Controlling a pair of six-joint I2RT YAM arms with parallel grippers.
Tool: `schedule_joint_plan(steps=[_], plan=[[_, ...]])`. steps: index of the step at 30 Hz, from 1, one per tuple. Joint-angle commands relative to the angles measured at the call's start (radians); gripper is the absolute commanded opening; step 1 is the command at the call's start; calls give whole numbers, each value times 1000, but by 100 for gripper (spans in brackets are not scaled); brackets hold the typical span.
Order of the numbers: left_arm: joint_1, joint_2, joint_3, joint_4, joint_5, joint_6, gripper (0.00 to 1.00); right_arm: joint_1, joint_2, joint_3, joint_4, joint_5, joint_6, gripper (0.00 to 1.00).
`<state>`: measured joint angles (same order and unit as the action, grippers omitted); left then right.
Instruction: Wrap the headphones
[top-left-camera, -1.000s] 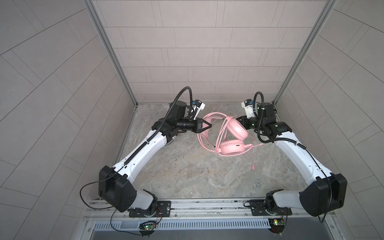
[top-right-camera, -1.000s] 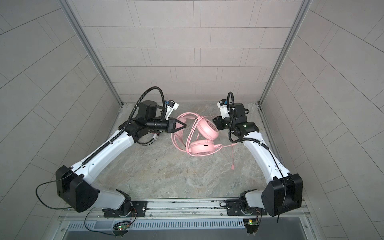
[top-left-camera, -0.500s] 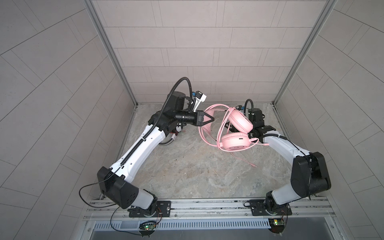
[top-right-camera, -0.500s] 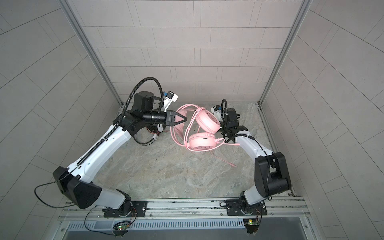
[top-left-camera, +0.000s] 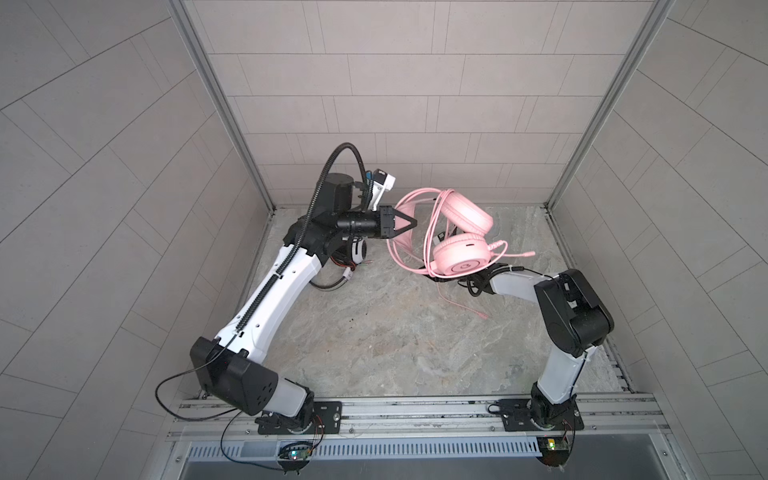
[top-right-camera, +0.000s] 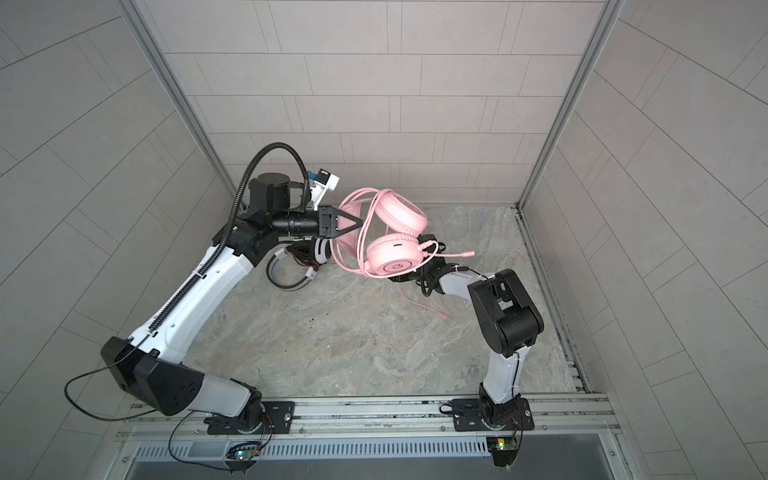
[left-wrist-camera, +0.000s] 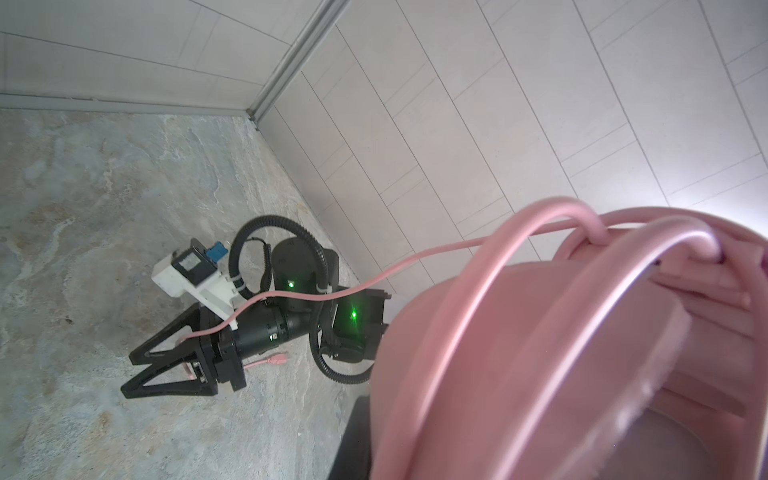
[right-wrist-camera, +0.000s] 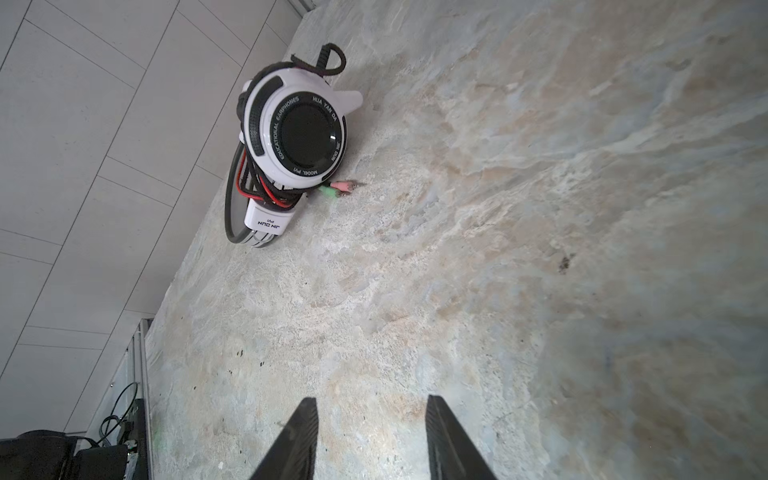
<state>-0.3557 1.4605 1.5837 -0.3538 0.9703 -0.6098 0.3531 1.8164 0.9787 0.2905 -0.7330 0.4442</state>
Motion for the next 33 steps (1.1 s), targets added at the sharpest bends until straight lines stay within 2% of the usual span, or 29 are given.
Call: schedule_joint_plan(steps=[1, 9, 13, 16, 20, 29, 33], plan=[[59, -62, 37, 208, 43, -162, 0, -1, 9, -28, 73, 0, 22, 39], [163, -31, 18, 560, 35, -441, 0, 72, 8, -99, 81, 40, 11, 28], [207, -11, 16, 670, 7, -534, 0, 104, -3, -124, 58, 65, -13, 10], [229, -9, 12, 664, -38, -521, 0, 113, -26, -142, 43, 73, -14, 2], [267, -14, -11, 623, -121, -507, 0, 140, -96, -155, -50, 114, -60, 0], [288, -68, -48, 326, -496, -336, 0, 268, -382, -236, -317, 283, -130, 0], [292, -77, -79, 314, -584, -321, 0, 320, -539, -279, -383, 332, -117, 0]])
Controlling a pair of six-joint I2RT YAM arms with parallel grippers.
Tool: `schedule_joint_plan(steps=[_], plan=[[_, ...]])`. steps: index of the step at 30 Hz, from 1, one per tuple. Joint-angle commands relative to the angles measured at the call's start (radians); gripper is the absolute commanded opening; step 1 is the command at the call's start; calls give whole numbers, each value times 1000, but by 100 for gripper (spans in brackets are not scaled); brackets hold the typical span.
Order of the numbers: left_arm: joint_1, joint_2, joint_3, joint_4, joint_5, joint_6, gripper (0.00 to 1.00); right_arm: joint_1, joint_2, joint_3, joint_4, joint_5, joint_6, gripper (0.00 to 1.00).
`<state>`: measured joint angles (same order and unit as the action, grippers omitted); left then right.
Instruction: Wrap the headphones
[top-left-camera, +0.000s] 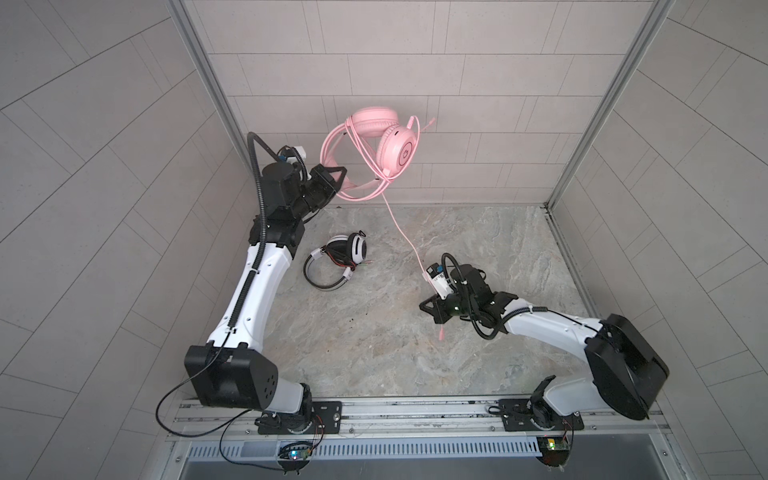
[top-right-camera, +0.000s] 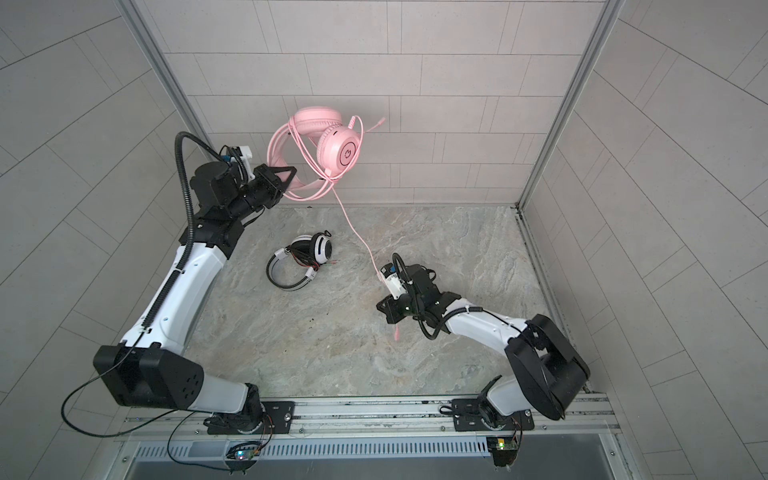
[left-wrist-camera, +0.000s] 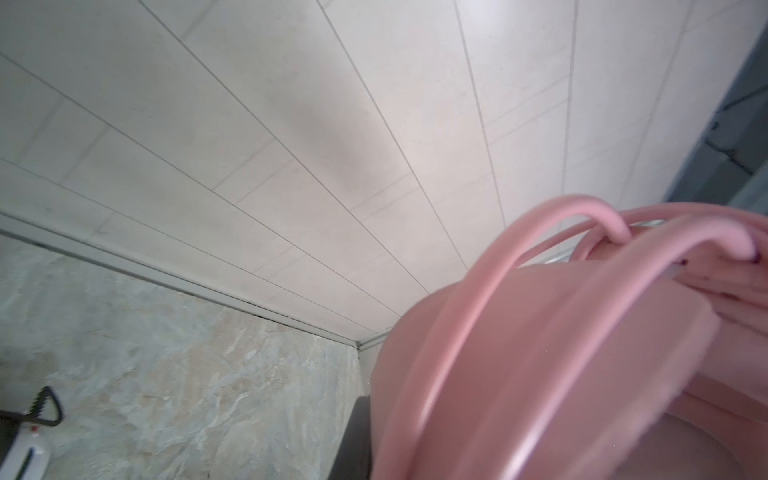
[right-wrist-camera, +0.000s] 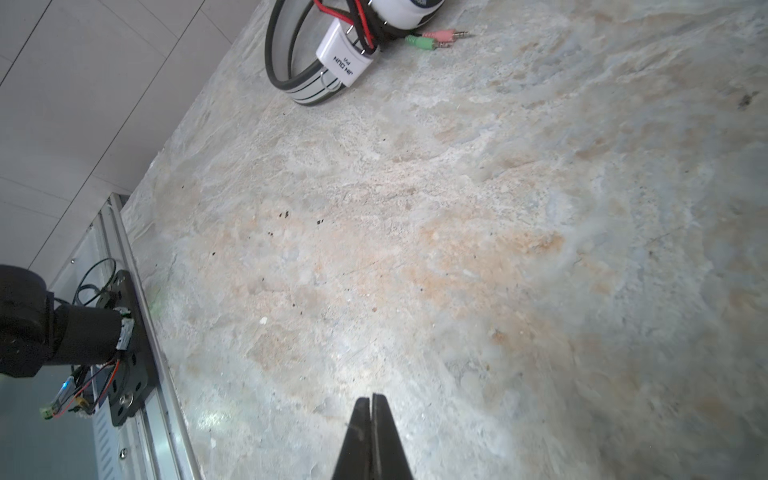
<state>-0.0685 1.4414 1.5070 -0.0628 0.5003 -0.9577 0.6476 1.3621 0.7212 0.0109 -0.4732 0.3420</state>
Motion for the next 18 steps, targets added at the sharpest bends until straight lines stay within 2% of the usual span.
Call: schedule_joint_plan(steps=[1, 5, 9, 18], plan=[[7, -54, 0, 10, -126, 35, 0, 39, -118, -23, -128, 89, -19, 0], [17, -46, 6, -34, -206, 60, 0, 98, -249, -25, -235, 173, -47, 0], [43, -44, 6, -54, -224, 63, 0, 125, -328, -15, -319, 219, -46, 0], [67, -64, -23, -87, -289, 129, 0, 138, -420, 55, -424, 275, -88, 0]])
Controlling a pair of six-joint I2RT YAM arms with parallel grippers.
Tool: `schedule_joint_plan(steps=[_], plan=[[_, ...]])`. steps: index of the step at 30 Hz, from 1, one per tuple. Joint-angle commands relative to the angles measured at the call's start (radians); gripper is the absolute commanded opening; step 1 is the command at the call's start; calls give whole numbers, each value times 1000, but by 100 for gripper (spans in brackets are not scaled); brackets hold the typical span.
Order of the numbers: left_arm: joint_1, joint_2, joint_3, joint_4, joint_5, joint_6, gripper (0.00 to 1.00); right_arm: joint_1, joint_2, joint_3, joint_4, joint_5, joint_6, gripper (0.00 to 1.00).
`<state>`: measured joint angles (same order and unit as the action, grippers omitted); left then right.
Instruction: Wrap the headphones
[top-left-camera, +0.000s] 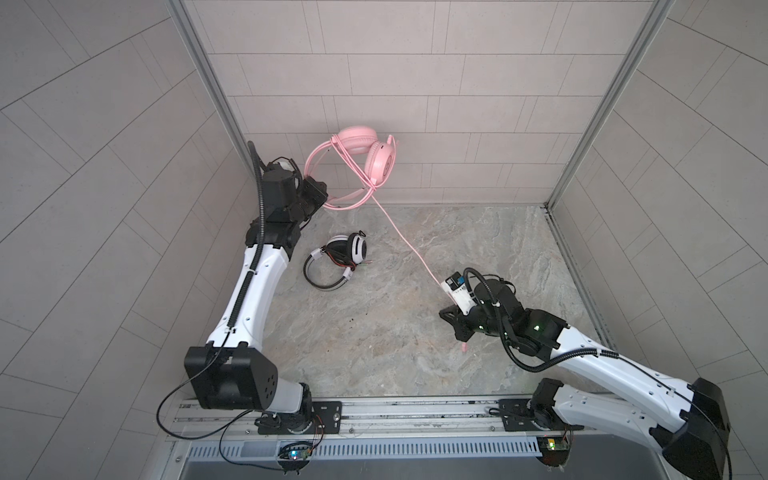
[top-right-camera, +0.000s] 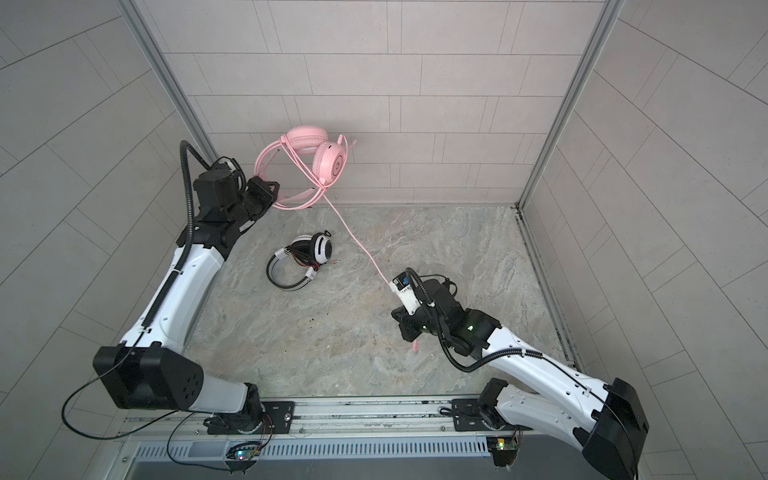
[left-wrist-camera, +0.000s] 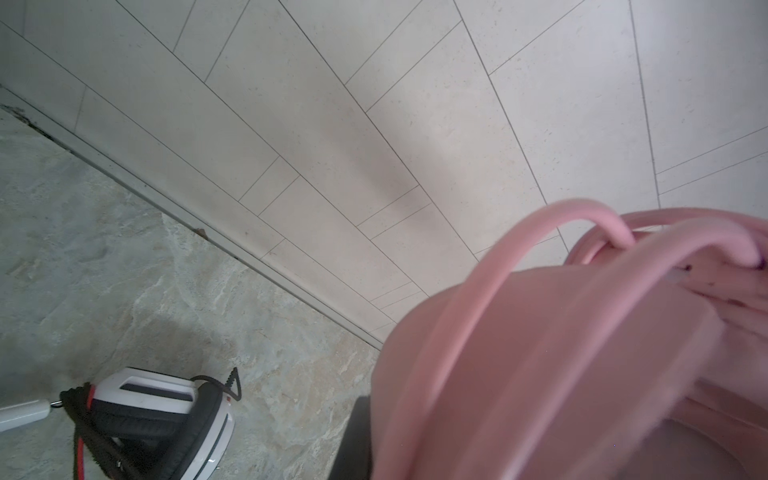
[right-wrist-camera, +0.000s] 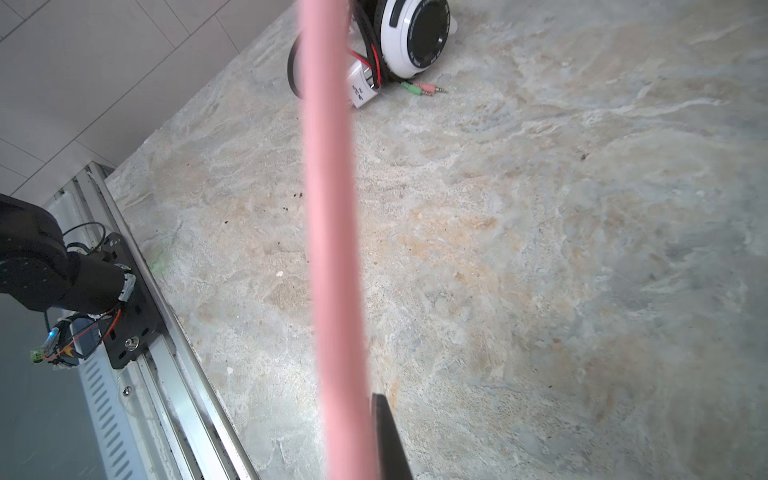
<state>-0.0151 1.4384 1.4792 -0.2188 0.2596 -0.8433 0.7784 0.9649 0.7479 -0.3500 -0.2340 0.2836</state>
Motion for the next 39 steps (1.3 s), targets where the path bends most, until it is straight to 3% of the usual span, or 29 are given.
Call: schedule_joint_plan(steps=[1, 11, 21, 28, 39], plan=[[14, -63, 3, 62, -51, 17, 0, 8, -25, 35, -66, 35, -32, 0], [12, -107, -7, -48, -152, 174, 0, 39, -40, 179, -174, 83, -74, 0], [-16, -104, -58, -106, -216, 251, 0, 39, -88, 273, -219, 113, -83, 0], [-191, -41, -60, -196, -339, 424, 0, 39, -60, 361, -232, 186, -138, 0], [-401, 102, -23, -311, -305, 606, 0, 39, -16, 533, -228, 226, -194, 0]])
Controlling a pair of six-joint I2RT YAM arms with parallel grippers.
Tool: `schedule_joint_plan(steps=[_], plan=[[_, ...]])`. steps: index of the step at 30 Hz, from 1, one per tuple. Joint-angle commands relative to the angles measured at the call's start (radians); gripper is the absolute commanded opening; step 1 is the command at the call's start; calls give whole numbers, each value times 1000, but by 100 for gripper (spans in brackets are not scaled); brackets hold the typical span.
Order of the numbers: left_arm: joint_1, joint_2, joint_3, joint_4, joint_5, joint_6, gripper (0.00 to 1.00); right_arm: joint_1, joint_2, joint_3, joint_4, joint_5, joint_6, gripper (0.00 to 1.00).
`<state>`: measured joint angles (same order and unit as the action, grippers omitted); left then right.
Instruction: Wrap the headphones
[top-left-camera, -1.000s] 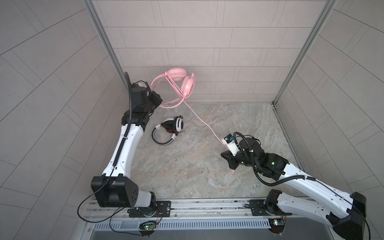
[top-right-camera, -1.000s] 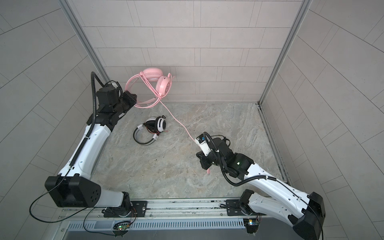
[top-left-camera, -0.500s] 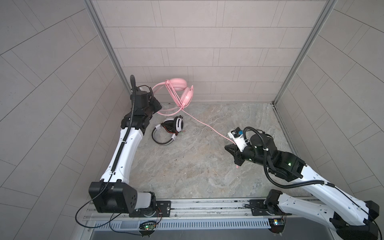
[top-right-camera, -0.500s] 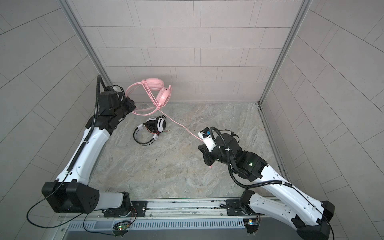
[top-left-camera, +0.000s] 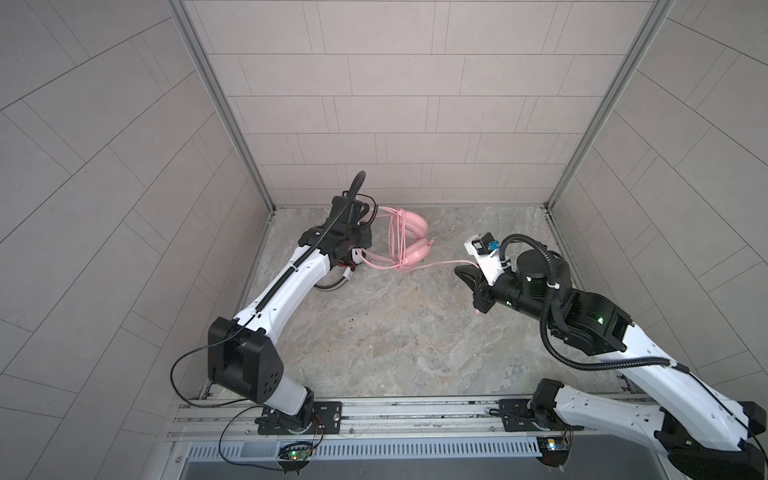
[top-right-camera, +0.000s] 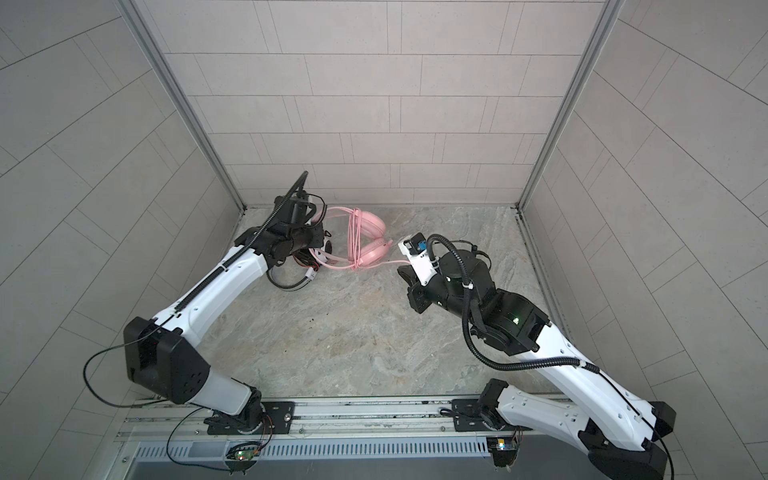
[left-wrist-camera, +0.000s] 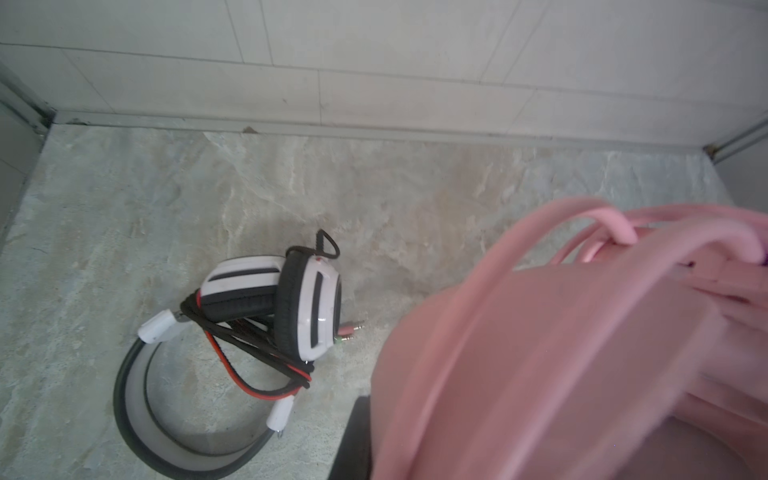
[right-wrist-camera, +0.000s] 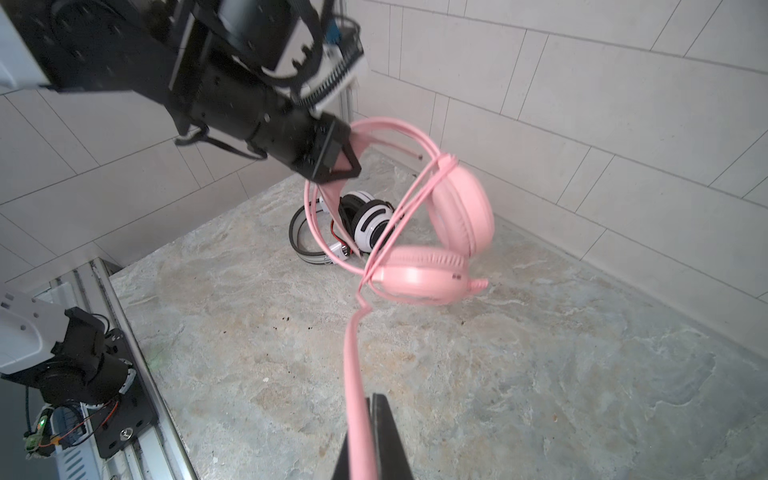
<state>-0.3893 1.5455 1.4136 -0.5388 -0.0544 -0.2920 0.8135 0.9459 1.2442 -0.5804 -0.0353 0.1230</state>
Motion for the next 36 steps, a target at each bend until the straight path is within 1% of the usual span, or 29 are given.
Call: schedule_joint_plan(steps=[1, 4, 8, 12, 16, 19, 21, 26, 28, 33, 36], plan=[[-41, 0, 40, 11, 38, 84, 0, 4, 9, 50, -3, 30, -35, 0], [-73, 10, 36, 5, 88, 115, 0, 4, 19, 70, -4, 29, -41, 0], [-96, 1, 25, 12, 185, 117, 0, 4, 31, 73, 0, 40, -53, 0], [-109, -5, 27, 19, 330, 99, 0, 4, 46, 69, -6, 55, -71, 0], [-123, -26, 11, 19, 471, 116, 0, -1, 67, 79, -30, 122, -128, 0], [-131, -47, -18, 23, 520, 131, 0, -8, 90, 104, -68, 188, -187, 0], [-136, -59, -22, 24, 559, 147, 0, -13, 103, 114, -76, 216, -205, 0], [-145, -90, -32, 23, 654, 173, 0, -52, 142, 136, -101, 206, -232, 0], [-145, -100, -42, 23, 715, 182, 0, -72, 156, 148, -106, 202, -227, 0], [-147, -100, -53, 14, 817, 135, 0, -151, 186, 171, -128, 139, -206, 0], [-148, -127, -76, 15, 895, 135, 0, -195, 201, 179, -146, 116, -183, 0]])
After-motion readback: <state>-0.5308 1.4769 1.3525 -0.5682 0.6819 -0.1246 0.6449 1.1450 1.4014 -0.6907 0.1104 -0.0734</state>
